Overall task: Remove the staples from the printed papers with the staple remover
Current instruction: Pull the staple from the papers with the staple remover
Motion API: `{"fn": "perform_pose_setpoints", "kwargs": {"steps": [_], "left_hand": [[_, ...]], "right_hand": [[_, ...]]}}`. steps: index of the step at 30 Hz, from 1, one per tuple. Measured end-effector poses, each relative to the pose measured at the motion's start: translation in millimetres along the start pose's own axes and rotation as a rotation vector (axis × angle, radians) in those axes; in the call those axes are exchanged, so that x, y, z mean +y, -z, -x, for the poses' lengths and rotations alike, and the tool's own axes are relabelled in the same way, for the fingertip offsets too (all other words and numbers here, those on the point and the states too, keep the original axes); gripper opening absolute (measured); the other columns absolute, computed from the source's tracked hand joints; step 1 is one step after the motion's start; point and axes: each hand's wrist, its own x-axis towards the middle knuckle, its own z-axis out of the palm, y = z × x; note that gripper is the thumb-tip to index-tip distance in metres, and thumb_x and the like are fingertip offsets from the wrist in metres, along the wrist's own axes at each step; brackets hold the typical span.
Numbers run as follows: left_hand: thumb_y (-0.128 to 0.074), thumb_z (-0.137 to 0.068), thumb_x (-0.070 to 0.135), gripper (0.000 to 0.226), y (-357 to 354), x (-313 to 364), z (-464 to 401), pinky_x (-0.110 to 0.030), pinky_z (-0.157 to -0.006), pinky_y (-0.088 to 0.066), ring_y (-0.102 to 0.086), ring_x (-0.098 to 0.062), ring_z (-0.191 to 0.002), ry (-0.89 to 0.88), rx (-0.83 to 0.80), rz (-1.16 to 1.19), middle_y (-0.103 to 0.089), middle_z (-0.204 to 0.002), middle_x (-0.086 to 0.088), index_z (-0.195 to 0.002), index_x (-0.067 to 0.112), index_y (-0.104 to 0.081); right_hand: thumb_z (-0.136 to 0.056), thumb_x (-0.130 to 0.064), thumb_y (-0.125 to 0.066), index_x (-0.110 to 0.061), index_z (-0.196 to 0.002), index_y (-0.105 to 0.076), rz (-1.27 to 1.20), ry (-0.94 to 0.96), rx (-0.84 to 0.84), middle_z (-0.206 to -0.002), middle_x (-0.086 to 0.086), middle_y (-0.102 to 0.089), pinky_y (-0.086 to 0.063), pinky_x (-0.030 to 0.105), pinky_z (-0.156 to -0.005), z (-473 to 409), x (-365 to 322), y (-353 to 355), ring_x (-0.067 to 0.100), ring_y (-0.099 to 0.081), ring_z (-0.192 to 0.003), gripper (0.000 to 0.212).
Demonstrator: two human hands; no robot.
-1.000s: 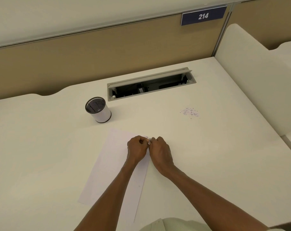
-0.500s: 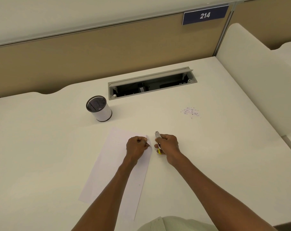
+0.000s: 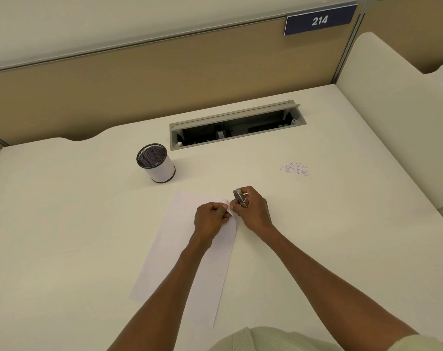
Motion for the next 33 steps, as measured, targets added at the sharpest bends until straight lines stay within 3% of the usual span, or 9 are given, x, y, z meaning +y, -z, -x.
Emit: {"fn": "perform_pose_setpoints", "kwargs": {"steps": [5,8,12,19,24,26,29,31,33], "left_hand": [[-0.068,-0.096,0.025,0.022,0.0,4.4,-0.7,-0.034,-0.083,-0.062,-0.074,-0.020,-0.080,-0.010,0.000,0.010,-0.077,-0.083,-0.009,-0.086,0.007,-0.077],[-0.063,-0.098,0.023,0.025,0.0,5.4,-0.5,-0.022,-0.070,-0.058,-0.074,-0.017,-0.075,-0.031,0.041,-0.112,-0.077,-0.080,-0.006,-0.088,0.006,-0.077],[-0.055,-0.094,0.015,0.032,4.2,7.9,-8.1,-0.032,-0.076,-0.058,-0.073,-0.016,-0.070,-0.046,0.106,-0.235,-0.074,-0.067,0.001,-0.070,0.007,-0.075],[-0.059,-0.096,0.015,0.031,9.7,9.2,-13.4,-0.036,-0.086,-0.060,-0.075,-0.022,-0.078,0.012,0.138,-0.103,-0.074,-0.070,0.001,-0.069,0.013,-0.073],[-0.062,-0.097,0.011,0.017,15.3,3.8,-16.3,-0.029,-0.079,-0.061,-0.072,-0.018,-0.074,0.104,0.196,0.138,-0.072,-0.080,-0.006,-0.096,-0.002,-0.073],[-0.063,-0.096,0.011,0.016,17.6,1.8,-16.8,-0.032,-0.083,-0.061,-0.071,-0.017,-0.074,0.111,0.208,0.200,-0.072,-0.081,-0.007,-0.091,0.000,-0.072],[-0.062,-0.097,0.011,0.018,20.7,-2.7,-17.3,-0.036,-0.088,-0.060,-0.070,-0.020,-0.077,0.120,0.219,0.269,-0.071,-0.080,-0.009,-0.083,0.004,-0.071],[-0.061,-0.097,0.010,0.020,22.2,-6.5,-18.5,-0.037,-0.089,-0.060,-0.069,-0.022,-0.078,0.132,0.217,0.305,-0.070,-0.079,-0.010,-0.081,0.004,-0.070],[-0.060,-0.098,0.008,0.021,22.7,-9.6,-20.1,-0.038,-0.090,-0.060,-0.069,-0.024,-0.082,0.138,0.204,0.353,-0.070,-0.082,-0.013,-0.080,0.003,-0.070]], "right_hand": [[-0.086,-0.021,-0.062,-0.023,-0.104,-0.053,0.128,0.087,-0.020,-0.078,-0.011,-0.060,-0.044,0.026,-0.061,-3.1,-2.0,-0.3,0.007,-0.055,-0.066,0.021],[-0.090,-0.019,-0.056,-0.019,-0.109,-0.049,0.287,0.191,-0.072,-0.074,-0.006,-0.058,-0.044,0.033,-0.060,-4.9,-3.1,-0.9,0.019,-0.054,-0.065,0.021],[-0.088,-0.015,-0.052,-0.018,-0.111,-0.047,0.453,0.248,-0.088,-0.076,-0.005,-0.057,-0.037,0.031,-0.061,-7.0,2.5,-2.0,0.024,-0.049,-0.068,0.024],[-0.084,-0.017,-0.060,-0.020,-0.104,-0.057,0.367,0.099,-0.009,-0.079,-0.005,-0.060,-0.040,0.030,-0.063,-12.8,3.2,4.4,0.025,-0.057,-0.077,0.021],[-0.081,-0.018,-0.065,-0.018,-0.099,-0.060,0.280,0.015,0.015,-0.080,-0.005,-0.063,-0.045,0.032,-0.064,-24.6,3.0,9.6,0.024,-0.059,-0.077,0.019],[-0.080,-0.023,-0.067,-0.018,-0.093,-0.060,0.213,-0.019,0.032,-0.080,-0.005,-0.065,-0.048,0.033,-0.065,-29.0,3.0,12.4,0.024,-0.062,-0.074,0.015],[-0.085,-0.033,-0.058,-0.011,-0.086,-0.063,0.105,-0.097,0.022,-0.078,0.002,-0.069,-0.051,0.036,-0.062,-33.8,-3.6,15.8,0.026,-0.063,-0.069,0.023],[-0.090,-0.029,-0.047,-0.001,-0.081,-0.059,0.016,-0.169,-0.021,-0.078,0.004,-0.068,-0.045,0.031,-0.053,-36.6,-11.2,17.0,0.024,-0.057,-0.062,0.031],[-0.091,-0.020,-0.038,-0.005,-0.083,-0.060,-0.061,-0.237,-0.049,-0.080,0.004,-0.065,-0.038,0.026,-0.052,-39.5,-18.1,18.4,0.020,-0.054,-0.063,0.027]]}}
